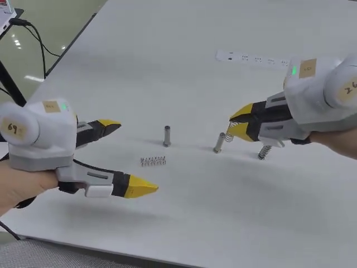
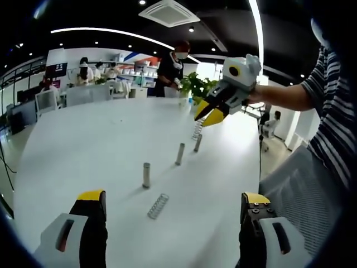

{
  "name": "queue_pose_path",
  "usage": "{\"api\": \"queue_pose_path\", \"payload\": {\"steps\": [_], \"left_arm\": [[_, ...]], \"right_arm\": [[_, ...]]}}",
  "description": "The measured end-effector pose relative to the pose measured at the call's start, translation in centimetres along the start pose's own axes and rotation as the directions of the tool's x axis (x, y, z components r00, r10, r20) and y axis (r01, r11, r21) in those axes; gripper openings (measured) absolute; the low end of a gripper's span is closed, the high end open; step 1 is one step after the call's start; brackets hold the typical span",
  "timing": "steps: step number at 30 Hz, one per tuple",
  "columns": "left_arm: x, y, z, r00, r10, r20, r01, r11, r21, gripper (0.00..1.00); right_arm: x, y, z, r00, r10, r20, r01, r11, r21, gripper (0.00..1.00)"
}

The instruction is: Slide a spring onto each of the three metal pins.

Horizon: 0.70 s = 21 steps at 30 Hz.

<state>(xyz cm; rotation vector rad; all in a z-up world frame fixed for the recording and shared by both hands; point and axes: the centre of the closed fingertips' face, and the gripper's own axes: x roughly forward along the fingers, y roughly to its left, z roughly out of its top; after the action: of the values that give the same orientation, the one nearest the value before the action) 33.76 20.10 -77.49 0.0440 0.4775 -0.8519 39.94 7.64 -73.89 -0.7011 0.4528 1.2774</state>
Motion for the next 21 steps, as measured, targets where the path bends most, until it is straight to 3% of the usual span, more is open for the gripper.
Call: {"api": "queue_pose_path", "payload": {"steps": [10, 21], "left_arm": [[-0.1, 0.2, 0.5, 1.0, 0.004, 0.007, -0.004, 1.0, 0.008, 0.98], [-0.2, 0.4, 0.4, 1.0, 0.007, 0.005, -0.007, 1.0, 0.004, 0.98]], "right_arm": [[1.3, -1.8, -0.7, 0.9997, -0.025, 0.002, 0.024, 0.996, 0.083, 0.07], [2.3, -1.5, -1.4, 0.9999, -0.01, -0.01, 0.012, 0.994, 0.113, 0.07]]}}
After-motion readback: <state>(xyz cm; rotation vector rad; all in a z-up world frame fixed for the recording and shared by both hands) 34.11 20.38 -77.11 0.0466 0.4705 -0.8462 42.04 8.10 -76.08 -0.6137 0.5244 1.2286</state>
